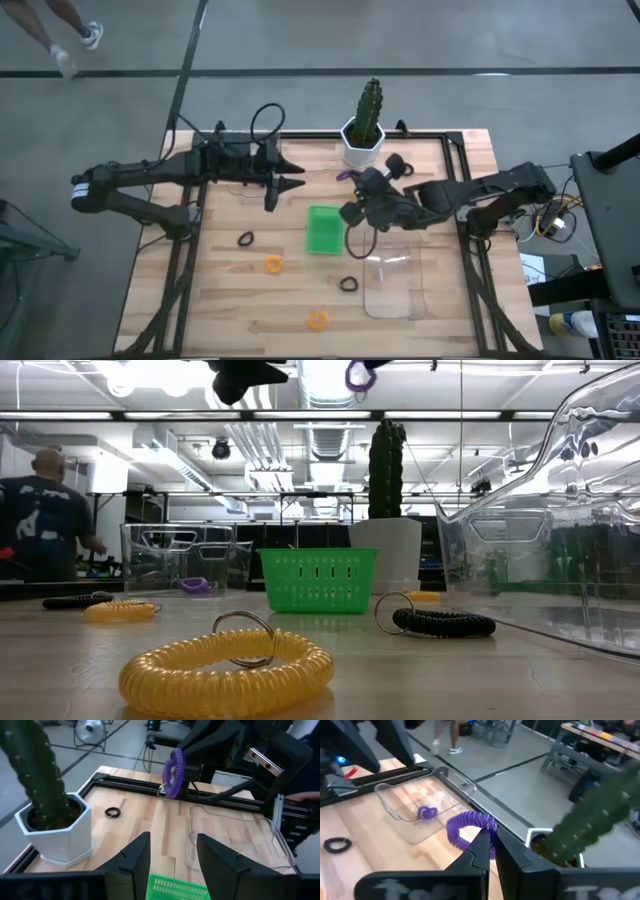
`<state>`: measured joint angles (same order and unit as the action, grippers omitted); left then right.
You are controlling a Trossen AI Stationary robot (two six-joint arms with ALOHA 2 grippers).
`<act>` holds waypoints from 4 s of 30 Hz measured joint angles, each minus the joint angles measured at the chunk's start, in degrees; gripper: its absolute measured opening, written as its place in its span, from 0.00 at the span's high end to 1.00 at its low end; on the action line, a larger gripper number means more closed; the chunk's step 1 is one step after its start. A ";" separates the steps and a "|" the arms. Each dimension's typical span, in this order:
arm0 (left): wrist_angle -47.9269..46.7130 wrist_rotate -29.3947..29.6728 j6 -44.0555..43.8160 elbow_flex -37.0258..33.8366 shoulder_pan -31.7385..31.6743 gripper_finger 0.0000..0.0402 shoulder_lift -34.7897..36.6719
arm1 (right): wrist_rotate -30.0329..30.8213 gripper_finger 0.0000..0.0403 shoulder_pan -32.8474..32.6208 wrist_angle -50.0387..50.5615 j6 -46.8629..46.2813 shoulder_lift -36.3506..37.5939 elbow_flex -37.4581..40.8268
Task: Sort spring keychains
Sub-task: Put the purple spring keychain into the top transparent bin
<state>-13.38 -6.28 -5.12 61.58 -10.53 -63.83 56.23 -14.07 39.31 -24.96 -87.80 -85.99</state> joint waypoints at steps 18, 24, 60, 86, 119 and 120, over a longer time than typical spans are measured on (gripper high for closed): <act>1.13 0.42 2.33 0.00 1.01 0.62 -0.52 | -6.68 0.97 3.08 -7.62 13.13 -8.97 -8.04; 1.44 0.40 2.40 0.00 0.99 0.62 -0.52 | -7.30 0.97 4.28 -8.88 15.16 -10.53 -10.30; 5.24 2.62 2.20 0.00 0.97 0.64 -0.57 | -11.78 0.97 6.62 -13.14 18.13 -10.68 -10.11; 5.65 3.90 0.47 0.00 0.88 0.95 -6.18 | -13.23 0.97 6.59 -12.16 19.71 -10.68 -10.11; -29.20 29.14 -4.04 0.02 -17.26 0.95 -4.30 | -16.38 0.65 4.81 26.80 2.00 -8.38 -10.31; -29.80 28.22 -5.13 0.02 -18.23 0.95 -4.81 | -16.55 0.65 4.75 27.18 1.61 -8.23 -10.31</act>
<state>-43.18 21.94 -10.25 61.60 -28.76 -68.64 39.69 -9.32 66.50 -23.35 -96.03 -96.29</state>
